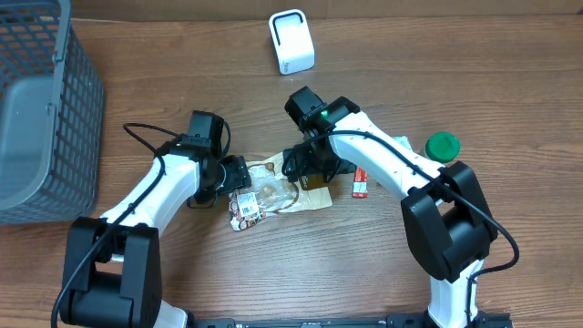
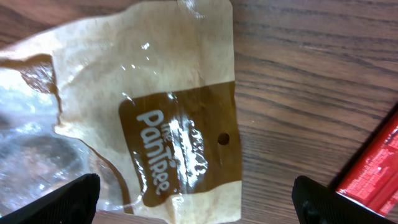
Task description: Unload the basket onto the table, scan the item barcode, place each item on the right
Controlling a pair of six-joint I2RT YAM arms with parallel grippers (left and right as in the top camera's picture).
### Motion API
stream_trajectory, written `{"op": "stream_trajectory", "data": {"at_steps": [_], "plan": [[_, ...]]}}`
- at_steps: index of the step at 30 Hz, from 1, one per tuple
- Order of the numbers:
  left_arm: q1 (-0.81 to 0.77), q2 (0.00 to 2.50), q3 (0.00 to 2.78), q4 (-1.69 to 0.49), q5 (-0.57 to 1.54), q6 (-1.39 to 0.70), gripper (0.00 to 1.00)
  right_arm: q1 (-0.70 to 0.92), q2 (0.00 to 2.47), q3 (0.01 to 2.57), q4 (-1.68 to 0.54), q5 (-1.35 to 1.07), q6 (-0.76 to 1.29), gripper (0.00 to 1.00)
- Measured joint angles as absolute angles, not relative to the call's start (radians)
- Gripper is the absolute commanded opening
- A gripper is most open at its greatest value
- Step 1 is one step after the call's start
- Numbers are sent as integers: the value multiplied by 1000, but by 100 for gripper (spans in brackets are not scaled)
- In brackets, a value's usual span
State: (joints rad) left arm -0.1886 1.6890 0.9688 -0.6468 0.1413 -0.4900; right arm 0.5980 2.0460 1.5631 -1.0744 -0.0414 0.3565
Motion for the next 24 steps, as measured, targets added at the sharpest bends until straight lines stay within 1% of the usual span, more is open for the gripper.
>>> {"op": "stream_trajectory", "data": {"at_steps": [8, 24], "plan": [[-189, 1689, 970, -673, 139, -485, 75, 598, 2046, 1563, -1076, -49, 392, 100], [-189, 1689, 970, -695, 161, -471, 76, 603, 2046, 1563, -1074, -75, 394, 100]]}}
